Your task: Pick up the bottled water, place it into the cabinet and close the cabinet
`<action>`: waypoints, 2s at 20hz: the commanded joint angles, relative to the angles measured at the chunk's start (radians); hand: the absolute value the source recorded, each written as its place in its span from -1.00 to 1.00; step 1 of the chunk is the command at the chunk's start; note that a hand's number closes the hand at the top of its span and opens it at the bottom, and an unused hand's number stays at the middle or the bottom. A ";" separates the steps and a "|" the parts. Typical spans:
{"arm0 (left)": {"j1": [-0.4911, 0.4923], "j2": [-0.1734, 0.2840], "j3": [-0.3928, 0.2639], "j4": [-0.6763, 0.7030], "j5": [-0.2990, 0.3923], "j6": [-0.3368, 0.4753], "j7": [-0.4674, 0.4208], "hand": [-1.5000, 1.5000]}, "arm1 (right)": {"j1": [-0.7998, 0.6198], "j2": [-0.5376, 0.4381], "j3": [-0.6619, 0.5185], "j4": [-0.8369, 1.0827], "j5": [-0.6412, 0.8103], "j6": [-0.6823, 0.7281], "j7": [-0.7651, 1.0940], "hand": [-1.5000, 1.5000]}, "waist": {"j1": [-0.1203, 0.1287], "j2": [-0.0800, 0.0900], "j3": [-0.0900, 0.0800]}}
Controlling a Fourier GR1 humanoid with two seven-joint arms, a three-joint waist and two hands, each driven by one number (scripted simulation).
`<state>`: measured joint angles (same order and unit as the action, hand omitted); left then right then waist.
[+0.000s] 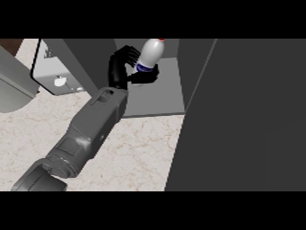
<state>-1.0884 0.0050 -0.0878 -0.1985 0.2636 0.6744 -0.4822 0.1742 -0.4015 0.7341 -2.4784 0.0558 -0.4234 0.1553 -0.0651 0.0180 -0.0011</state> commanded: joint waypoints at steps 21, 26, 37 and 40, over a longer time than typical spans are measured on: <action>-0.005 0.007 -0.004 0.100 -0.068 0.067 -0.058 -1.00 | 0.032 -0.046 0.012 -0.049 -0.006 0.024 -0.044 -1.00 | -0.012 0.008 -0.001; 0.013 -0.005 0.036 0.005 -0.025 -0.083 -0.176 1.00 | 0.058 -0.048 0.019 -0.071 -0.016 0.009 -0.045 -1.00 | -0.012 0.002 -0.001; 0.082 -0.005 0.042 -0.101 0.101 -0.416 -0.304 1.00 | 0.013 -0.024 0.046 -0.057 0.035 -0.021 0.001 -1.00 | 0.022 -0.012 -0.001; 0.101 -0.005 0.002 -0.154 0.157 -0.489 -0.250 1.00 | 0.021 -0.031 0.053 -0.092 0.067 -0.049 0.042 -1.00 | 0.028 -0.020 -0.001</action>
<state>-1.0250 -0.0013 -0.0694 -0.2995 0.3627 0.2759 -0.7368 0.1975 -0.4342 0.7608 -2.4799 0.0395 -0.4533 0.1256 -0.0505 0.0077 -0.0026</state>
